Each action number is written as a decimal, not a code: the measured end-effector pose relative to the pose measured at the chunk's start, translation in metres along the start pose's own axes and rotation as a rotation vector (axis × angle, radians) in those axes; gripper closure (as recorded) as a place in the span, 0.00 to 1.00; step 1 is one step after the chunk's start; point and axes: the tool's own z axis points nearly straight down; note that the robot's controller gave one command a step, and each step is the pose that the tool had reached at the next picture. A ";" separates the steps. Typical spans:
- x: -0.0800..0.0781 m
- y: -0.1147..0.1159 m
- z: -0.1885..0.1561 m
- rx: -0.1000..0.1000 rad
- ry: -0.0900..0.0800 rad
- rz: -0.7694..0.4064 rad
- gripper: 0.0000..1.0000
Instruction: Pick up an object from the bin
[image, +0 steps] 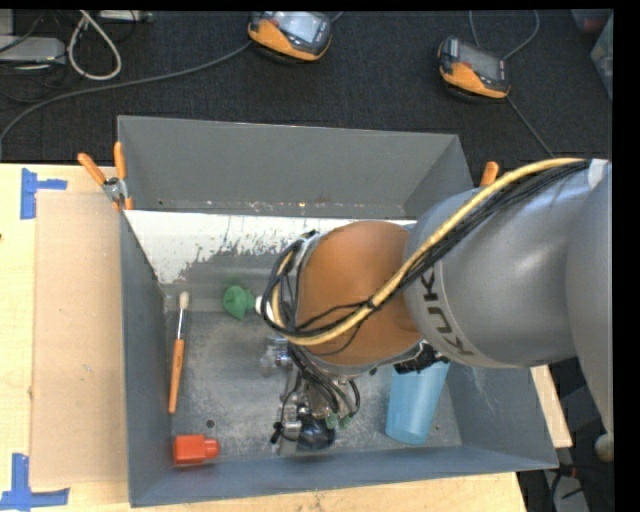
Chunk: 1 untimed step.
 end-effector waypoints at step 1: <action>-0.019 -0.066 0.023 -0.001 0.002 -0.625 0.00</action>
Offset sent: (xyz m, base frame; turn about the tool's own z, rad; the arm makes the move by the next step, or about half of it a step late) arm 0.0321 -0.0660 -0.0400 -0.4955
